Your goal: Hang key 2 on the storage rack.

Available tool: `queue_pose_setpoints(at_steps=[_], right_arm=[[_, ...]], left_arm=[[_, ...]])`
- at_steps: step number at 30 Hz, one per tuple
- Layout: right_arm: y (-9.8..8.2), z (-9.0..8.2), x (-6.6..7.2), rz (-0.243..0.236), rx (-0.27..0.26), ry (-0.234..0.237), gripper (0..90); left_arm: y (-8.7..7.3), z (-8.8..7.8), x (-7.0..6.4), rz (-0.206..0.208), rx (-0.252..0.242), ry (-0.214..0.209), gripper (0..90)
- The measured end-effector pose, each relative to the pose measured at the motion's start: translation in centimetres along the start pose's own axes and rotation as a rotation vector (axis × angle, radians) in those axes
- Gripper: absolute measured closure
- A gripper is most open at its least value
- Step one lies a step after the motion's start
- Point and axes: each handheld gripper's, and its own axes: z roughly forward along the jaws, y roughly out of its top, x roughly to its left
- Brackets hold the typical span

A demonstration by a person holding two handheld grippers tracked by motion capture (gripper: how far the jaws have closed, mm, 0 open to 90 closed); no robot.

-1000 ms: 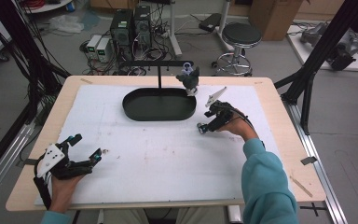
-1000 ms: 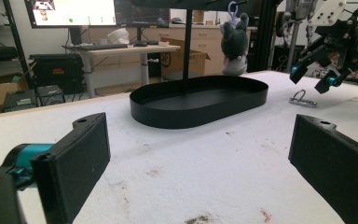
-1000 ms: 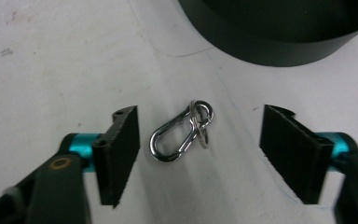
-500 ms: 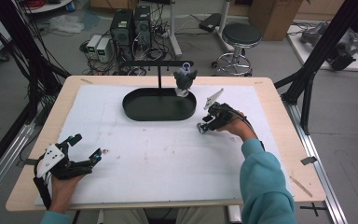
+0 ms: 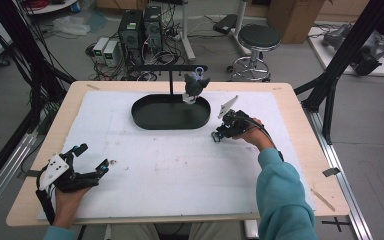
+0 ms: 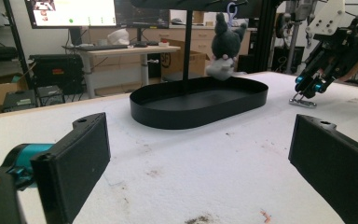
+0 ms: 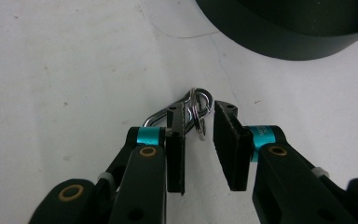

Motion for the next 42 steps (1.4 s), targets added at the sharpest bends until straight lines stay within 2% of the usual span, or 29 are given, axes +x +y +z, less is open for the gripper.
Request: queue_pose_setpoints(at_steps=[7, 12, 14, 17, 26, 34, 38, 42], right_arm=[[0.0, 0.2, 0.0, -0.005, 0.011, 0.003, 75.5], [0.1, 0.3, 0.1, -0.022, 0.010, -0.002, 79.6], [0.2, 0.3, 0.2, -0.032, 0.015, -0.023, 82.4], [0.3, 0.3, 0.1, -0.035, 0.005, -0.030, 84.2], [0.4, 0.4, 0.2, -0.031, 0.014, -0.036, 87.7], [0.5, 0.2, 0.2, -0.006, 0.002, -0.041, 88.5], [0.6, -0.2, 0.2, 0.036, -0.042, -0.022, 88.6], [0.9, -0.9, 0.4, 0.058, -0.114, -0.004, 88.6]], left_arm=[[0.0, 0.0, 0.0, 0.000, 0.000, -0.001, 5.7], [0.0, 0.0, 0.0, 0.001, 0.001, -0.001, 5.7], [0.0, 0.0, 0.0, 0.002, 0.000, -0.002, 5.8], [0.0, 0.0, 0.0, 0.002, 0.000, -0.002, 5.7], [0.0, 0.0, 0.0, 0.002, 0.000, -0.002, 5.7], [0.0, 0.0, 0.0, -0.001, 0.000, 0.000, 5.7], [0.0, 0.0, 0.0, -0.005, -0.002, 0.003, 5.7], [0.0, 0.0, 0.0, -0.002, -0.001, 0.008, 5.7]])
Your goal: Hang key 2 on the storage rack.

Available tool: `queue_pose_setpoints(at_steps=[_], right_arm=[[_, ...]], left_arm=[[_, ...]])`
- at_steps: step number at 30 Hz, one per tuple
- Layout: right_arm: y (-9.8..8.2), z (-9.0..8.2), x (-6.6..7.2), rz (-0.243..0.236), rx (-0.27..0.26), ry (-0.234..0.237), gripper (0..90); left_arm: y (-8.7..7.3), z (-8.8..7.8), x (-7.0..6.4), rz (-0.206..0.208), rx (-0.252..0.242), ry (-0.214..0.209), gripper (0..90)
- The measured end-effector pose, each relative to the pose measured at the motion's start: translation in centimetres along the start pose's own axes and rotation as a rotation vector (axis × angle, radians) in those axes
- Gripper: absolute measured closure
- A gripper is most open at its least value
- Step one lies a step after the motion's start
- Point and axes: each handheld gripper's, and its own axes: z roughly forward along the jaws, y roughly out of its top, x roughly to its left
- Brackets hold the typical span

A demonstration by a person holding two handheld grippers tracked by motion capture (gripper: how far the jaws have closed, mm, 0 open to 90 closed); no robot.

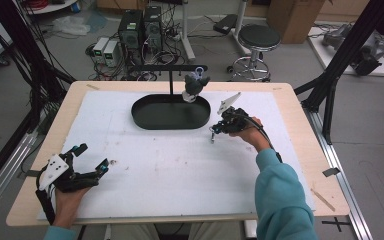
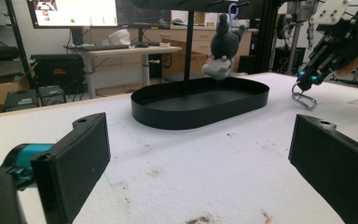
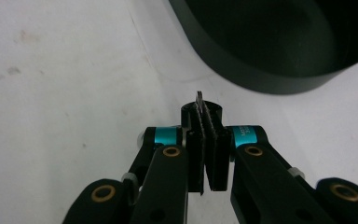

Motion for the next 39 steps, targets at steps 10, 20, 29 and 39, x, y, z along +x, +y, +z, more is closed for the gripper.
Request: queue_pose_setpoints(at_steps=[10, 20, 29, 39], right_arm=[[0.7, -1.7, 0.7, 0.037, -0.173, 0.045, 88.8], [1.5, -4.5, 1.8, 0.056, -0.375, 0.086, 88.8], [2.6, -6.2, 3.5, 0.058, -0.493, 0.121, 88.7], [3.6, -6.6, 5.1, 0.051, -0.572, 0.165, 88.7]], left_arm=[[0.2, 0.4, 0.3, -0.028, 0.038, 0.013, 5.7], [2.9, 2.2, 0.9, -0.074, 0.045, -0.093, 5.7], [7.0, 4.8, 1.2, -0.090, 0.077, -0.228, 5.8], [10.3, 8.1, 0.4, -0.044, 0.112, -0.364, 5.8]])
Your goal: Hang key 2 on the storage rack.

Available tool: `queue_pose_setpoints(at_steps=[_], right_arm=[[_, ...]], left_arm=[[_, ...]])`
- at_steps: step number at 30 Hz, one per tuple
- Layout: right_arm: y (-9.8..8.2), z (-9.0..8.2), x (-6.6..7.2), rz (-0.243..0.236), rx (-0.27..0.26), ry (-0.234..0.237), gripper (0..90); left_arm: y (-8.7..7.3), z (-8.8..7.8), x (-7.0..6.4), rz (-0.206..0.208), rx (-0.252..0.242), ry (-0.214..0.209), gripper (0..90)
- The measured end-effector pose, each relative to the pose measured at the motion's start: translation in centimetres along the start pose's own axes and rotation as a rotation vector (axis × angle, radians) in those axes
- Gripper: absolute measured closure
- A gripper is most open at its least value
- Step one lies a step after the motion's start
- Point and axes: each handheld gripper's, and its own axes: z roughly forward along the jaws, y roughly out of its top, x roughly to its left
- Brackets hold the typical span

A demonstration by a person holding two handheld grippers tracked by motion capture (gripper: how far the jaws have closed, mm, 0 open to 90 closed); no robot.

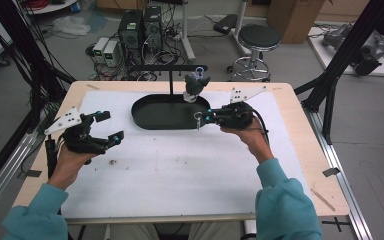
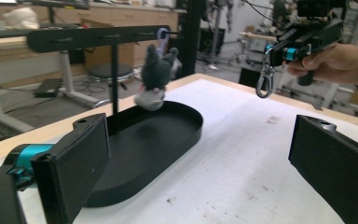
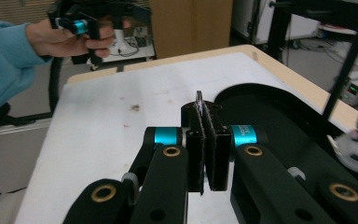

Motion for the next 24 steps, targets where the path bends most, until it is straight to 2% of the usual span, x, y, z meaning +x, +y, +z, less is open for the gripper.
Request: queue_pose_setpoints(at_steps=[8, 15, 19, 24], right_arm=[[0.7, 0.6, 1.3, -0.033, -0.010, 0.041, 88.7], [1.2, 1.3, 2.3, -0.061, -0.033, 0.080, 88.7], [1.2, 1.7, 2.8, -0.057, -0.053, 0.111, 88.7], [1.4, 2.3, 3.1, -0.066, -0.065, 0.132, 88.7]], left_arm=[[1.8, 2.4, -0.7, 0.021, 0.022, -0.109, 5.8], [2.6, 4.1, -1.4, 0.033, 0.053, -0.162, 6.3], [3.1, 5.0, -1.9, 0.046, 0.059, -0.202, 7.6], [3.7, 5.9, -2.6, 0.058, 0.068, -0.233, 9.0]])
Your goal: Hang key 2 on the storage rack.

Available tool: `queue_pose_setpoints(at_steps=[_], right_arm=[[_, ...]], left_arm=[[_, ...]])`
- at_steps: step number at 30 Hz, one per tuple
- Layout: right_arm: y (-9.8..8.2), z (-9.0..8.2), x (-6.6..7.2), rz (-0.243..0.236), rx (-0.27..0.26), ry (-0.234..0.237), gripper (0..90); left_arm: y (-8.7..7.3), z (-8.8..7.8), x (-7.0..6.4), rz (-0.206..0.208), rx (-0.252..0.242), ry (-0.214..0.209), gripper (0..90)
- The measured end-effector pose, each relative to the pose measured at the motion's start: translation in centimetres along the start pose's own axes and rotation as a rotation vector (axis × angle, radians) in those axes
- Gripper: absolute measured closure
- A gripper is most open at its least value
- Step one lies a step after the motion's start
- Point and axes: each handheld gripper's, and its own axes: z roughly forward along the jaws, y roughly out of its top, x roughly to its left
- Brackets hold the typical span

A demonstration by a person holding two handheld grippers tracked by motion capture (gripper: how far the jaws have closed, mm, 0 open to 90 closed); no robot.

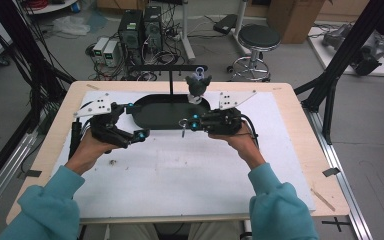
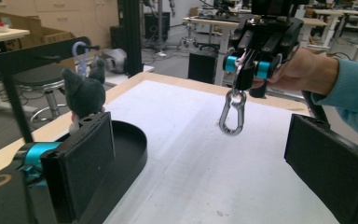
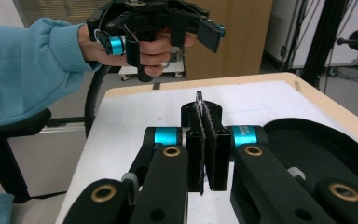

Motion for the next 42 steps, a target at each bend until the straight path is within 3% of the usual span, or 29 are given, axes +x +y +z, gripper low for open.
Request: queue_pose_setpoints(at_steps=[8, 14, 24, 30, 36, 42], right_arm=[[0.1, 0.4, 0.3, -0.005, -0.009, 0.019, 88.7], [0.1, 0.8, 0.4, -0.008, -0.014, 0.030, 88.7], [0.3, 1.3, 0.6, -0.008, -0.021, 0.052, 88.7], [0.3, 1.2, 0.5, -0.014, -0.039, 0.060, 88.7], [0.3, 1.2, 0.6, -0.017, -0.037, 0.068, 88.7], [0.4, 1.2, 0.7, -0.025, -0.036, 0.074, 88.6]], left_arm=[[0.8, 2.0, -0.6, 0.027, 0.015, -0.063, 13.7], [1.0, 3.2, -0.8, 0.019, 0.020, -0.113, 16.7], [1.4, 4.3, -1.1, 0.039, 0.035, -0.173, 23.3], [1.4, 4.8, -1.1, 0.045, 0.056, -0.208, 33.5], [1.3, 5.2, -1.1, 0.053, 0.069, -0.218, 47.7], [1.4, 5.2, -1.3, 0.060, 0.053, -0.234, 60.2]])
